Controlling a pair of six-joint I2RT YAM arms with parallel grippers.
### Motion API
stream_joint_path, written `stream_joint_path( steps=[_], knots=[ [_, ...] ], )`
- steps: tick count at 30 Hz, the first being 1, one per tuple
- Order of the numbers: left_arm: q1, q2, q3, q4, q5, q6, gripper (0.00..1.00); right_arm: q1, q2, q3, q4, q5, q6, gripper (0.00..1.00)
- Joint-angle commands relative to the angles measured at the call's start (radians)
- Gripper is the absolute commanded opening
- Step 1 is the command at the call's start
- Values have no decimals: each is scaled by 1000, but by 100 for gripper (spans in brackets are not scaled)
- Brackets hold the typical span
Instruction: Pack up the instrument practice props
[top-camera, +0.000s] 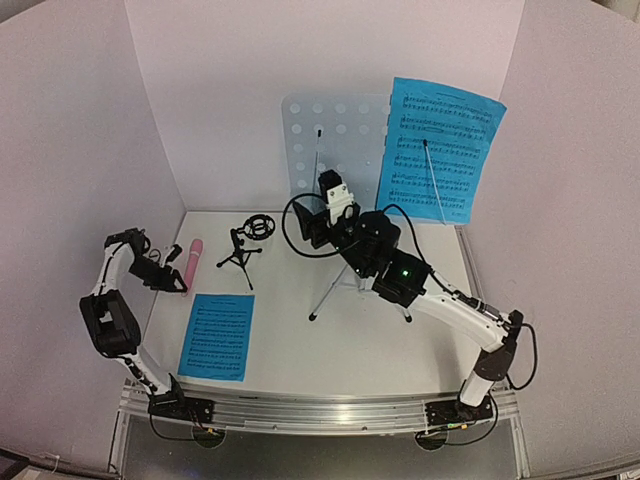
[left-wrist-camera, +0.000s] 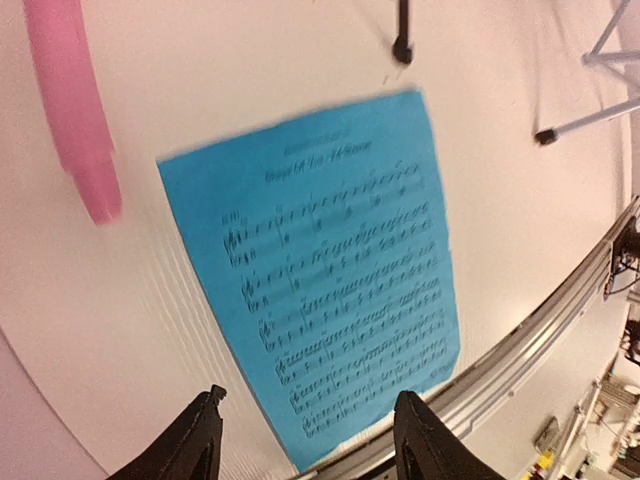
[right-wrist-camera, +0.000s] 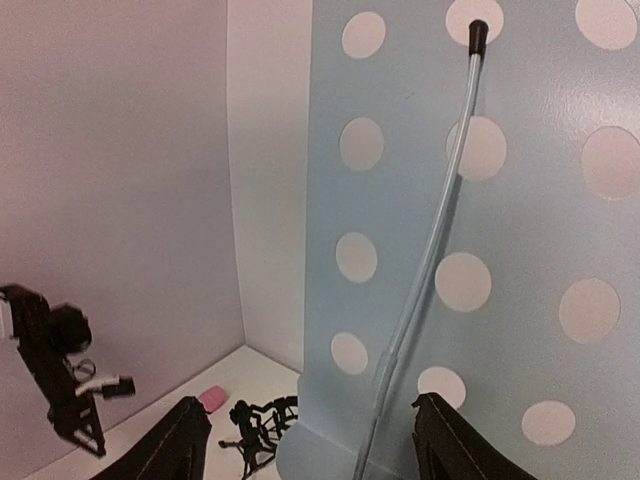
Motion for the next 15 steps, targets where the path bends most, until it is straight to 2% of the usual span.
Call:
stream_joint_path(
  steps=[1, 4, 8, 11, 15],
  knots=[
    [-30, -102, 202, -64, 159, 3, 60, 6, -132, -7, -127, -70, 9, 70],
    [-88, -140, 329, -13, 184, -25, 62, 5, -177, -3, -259, -162, 2, 70],
    [-242, -217, 431, 122, 185, -74, 64, 5, -252, 7, -477, -217, 10, 70],
    [-336, -253, 470, 264, 207, -155, 67, 5, -311, 4, -589, -103, 30, 70],
    [-443, -176, 659, 328, 199, -292, 66, 5, -412, -23, -617, 80, 59, 67]
  ],
)
